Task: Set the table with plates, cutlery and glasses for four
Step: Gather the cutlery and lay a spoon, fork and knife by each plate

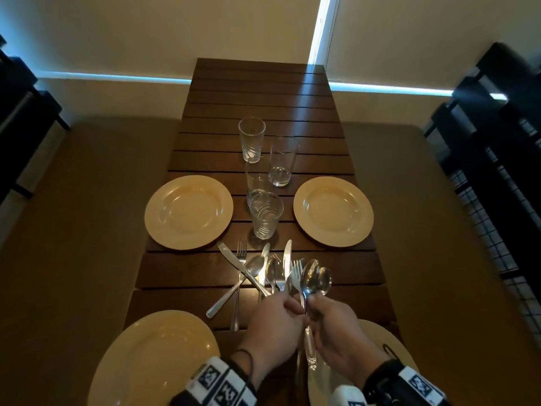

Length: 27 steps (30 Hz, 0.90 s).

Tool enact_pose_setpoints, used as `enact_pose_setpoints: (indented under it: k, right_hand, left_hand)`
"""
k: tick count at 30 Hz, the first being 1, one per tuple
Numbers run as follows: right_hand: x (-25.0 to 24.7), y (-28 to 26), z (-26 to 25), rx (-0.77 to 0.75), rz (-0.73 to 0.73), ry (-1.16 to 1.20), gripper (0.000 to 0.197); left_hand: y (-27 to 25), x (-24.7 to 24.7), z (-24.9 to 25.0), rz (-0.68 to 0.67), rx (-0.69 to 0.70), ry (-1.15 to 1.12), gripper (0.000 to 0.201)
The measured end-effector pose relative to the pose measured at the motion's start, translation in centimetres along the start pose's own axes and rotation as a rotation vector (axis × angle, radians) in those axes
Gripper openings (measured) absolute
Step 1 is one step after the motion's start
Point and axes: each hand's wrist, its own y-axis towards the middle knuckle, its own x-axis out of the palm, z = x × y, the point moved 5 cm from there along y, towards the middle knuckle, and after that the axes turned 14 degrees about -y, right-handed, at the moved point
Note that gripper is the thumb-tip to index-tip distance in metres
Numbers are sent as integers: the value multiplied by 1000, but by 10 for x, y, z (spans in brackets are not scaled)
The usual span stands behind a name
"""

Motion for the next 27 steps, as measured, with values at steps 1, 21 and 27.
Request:
enact_pose_setpoints:
  k: [1,21,27]
  right_hand:
    - [-4,-3,0,-4,-6,14,33]
    - [-119,-31,20,-46,284,-58,30]
    - [-109,-34,19,-35,249,-73,27]
  left_hand:
    - [4,8,-3,-17,-4,20,18]
    - [65,5,-14,160,-45,796,27]
    - [60,-1,-16,131,-61,733,19]
